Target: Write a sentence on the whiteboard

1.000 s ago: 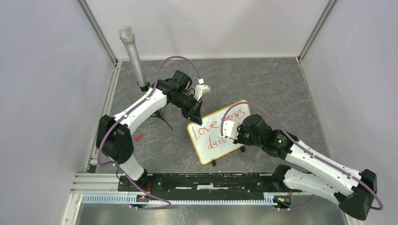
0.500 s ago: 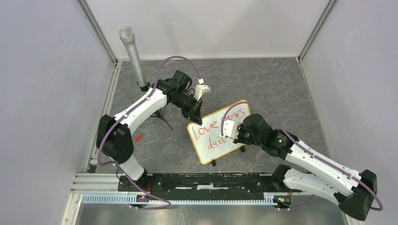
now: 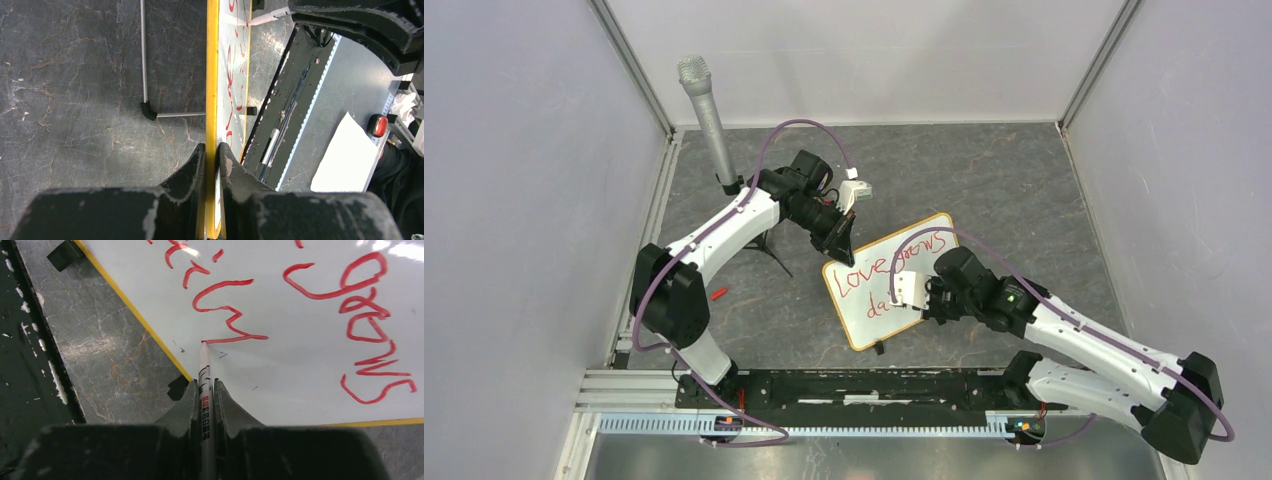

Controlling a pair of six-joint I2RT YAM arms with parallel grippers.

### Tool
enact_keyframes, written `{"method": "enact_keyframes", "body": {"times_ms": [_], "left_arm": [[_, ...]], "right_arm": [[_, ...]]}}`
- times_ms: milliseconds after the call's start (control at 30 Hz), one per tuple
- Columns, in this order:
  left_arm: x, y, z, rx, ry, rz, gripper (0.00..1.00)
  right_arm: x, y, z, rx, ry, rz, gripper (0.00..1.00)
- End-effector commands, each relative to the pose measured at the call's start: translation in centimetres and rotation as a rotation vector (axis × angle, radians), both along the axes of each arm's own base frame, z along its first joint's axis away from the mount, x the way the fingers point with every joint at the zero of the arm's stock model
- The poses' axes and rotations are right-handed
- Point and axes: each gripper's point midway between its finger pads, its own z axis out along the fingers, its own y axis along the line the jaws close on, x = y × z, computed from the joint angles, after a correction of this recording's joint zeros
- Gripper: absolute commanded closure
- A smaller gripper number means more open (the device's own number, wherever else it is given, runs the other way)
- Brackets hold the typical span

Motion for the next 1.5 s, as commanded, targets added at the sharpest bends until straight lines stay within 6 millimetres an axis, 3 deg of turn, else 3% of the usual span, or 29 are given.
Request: {"method": "enact_keyframes", "body": {"times_ms": [0, 233, 600, 767, 1000, 1467], "left_arm": [[-1.2, 0.0, -1.4, 0.026, 0.024, -0.064, 0.98], [-1.2, -0.1, -1.7, 0.029, 0.028, -0.065, 0.98], [-1.1, -0.1, -1.6, 0.029, 0.025, -0.062, 0.97], [-1.1, 0.0, -1.5, 0.027, 0.021, -0.062, 0.98], [-1.2, 0.1, -1.6, 0.033, 0.016, -0.065, 0.98], [-1.2, 0.0, -1.7, 0.034, 0.018, -0.067, 0.97]], "right_arm": [[-0.3, 0.2, -1.7, -0.038, 0.033, 0.039, 1.00], [0.2, 1.9, -1.1, 0.023, 0.024, 0.042, 1.00], [-0.6, 3.9, 2.4, 0.164, 0.010, 0.100, 1.00], [-0.7, 2.4, 3.2, 0.129, -0.021, 0.085, 1.00], [-0.6, -0.9, 1.1, -0.040, -0.037, 0.060, 1.00], [1.3, -1.9, 0.0, -0.090, -0.107, -0.033, 1.00]]}}
